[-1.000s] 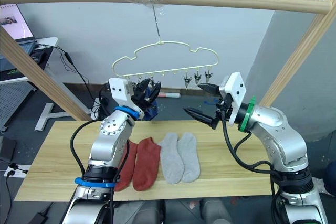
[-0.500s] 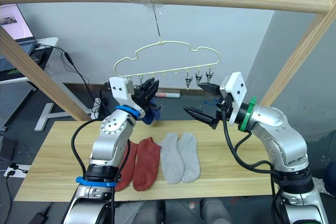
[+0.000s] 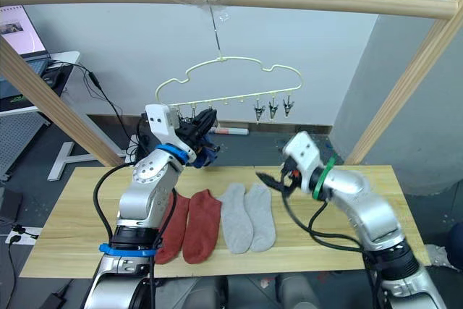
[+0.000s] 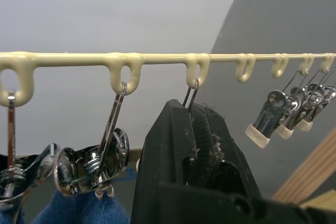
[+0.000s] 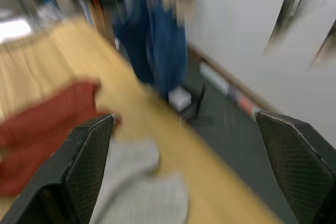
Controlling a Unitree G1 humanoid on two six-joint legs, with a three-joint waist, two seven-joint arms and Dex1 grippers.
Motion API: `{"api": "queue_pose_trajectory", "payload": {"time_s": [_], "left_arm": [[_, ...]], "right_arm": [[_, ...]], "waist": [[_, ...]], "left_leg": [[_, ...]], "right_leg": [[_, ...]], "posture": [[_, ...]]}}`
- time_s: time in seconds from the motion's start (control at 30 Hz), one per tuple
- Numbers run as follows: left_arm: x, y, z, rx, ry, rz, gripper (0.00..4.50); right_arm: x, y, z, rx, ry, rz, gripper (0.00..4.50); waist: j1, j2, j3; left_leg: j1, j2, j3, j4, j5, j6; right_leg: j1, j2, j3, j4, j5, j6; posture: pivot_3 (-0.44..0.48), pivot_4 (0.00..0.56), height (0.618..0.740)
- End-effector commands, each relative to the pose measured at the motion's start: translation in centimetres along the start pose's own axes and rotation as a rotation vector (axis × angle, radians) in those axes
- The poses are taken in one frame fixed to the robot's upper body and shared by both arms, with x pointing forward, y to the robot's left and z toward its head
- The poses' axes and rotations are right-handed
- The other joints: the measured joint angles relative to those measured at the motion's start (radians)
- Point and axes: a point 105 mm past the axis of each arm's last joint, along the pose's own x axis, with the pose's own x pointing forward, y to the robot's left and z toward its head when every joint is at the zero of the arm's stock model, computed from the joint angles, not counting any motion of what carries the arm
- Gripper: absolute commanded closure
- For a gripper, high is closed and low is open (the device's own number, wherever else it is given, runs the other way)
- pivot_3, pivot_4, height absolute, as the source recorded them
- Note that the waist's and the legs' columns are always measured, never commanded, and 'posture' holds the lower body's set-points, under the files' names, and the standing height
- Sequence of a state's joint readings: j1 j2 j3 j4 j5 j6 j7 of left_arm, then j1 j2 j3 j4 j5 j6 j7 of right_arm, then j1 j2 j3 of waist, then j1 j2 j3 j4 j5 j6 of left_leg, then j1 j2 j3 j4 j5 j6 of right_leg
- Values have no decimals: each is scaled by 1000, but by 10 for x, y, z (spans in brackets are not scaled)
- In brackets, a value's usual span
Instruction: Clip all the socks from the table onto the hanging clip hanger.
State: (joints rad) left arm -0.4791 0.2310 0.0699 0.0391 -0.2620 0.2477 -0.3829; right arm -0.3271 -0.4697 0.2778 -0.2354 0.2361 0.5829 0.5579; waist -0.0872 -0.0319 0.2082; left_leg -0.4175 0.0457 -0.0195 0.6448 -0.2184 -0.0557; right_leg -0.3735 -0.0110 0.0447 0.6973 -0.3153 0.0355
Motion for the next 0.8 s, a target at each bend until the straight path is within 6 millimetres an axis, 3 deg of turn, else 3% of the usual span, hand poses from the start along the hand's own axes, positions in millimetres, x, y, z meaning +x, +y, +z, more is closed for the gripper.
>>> {"api": "queue_pose_trajectory", "payload": {"time_s": [0.03,0.2,0.43,0.63,0.8], "left_arm": [[-6,2,15,-11,-20,-40,4485],[-14,9,17,5,1,-34,4485],[-17,6,17,5,5,-30,4485],[-20,8,19,14,7,-23,4485],[-22,7,18,21,10,-23,4485]], "right_arm": [[17,5,-29,-101,89,-42,0],[41,15,-71,-134,192,-30,0],[66,34,-77,-126,184,14,0],[72,39,-79,-76,200,21,0],[67,45,-107,-62,303,44,0]], "waist": [[-1,0,0],[0,0,0],[0,0,0],[4,0,0],[4,0,0]], "left_leg": [[0,0,0,0,0,0],[0,1,-1,0,0,0],[0,1,-1,0,0,0],[0,1,-3,0,0,0],[1,1,-3,-1,0,0]], "right_leg": [[0,0,0,0,0,0],[0,1,0,0,0,0],[0,1,0,0,0,0],[0,1,0,0,0,0],[0,1,0,0,0,0]], "posture": [[-141,183,740],[-115,185,740],[-115,185,740],[-81,189,740],[-68,180,740]]}}
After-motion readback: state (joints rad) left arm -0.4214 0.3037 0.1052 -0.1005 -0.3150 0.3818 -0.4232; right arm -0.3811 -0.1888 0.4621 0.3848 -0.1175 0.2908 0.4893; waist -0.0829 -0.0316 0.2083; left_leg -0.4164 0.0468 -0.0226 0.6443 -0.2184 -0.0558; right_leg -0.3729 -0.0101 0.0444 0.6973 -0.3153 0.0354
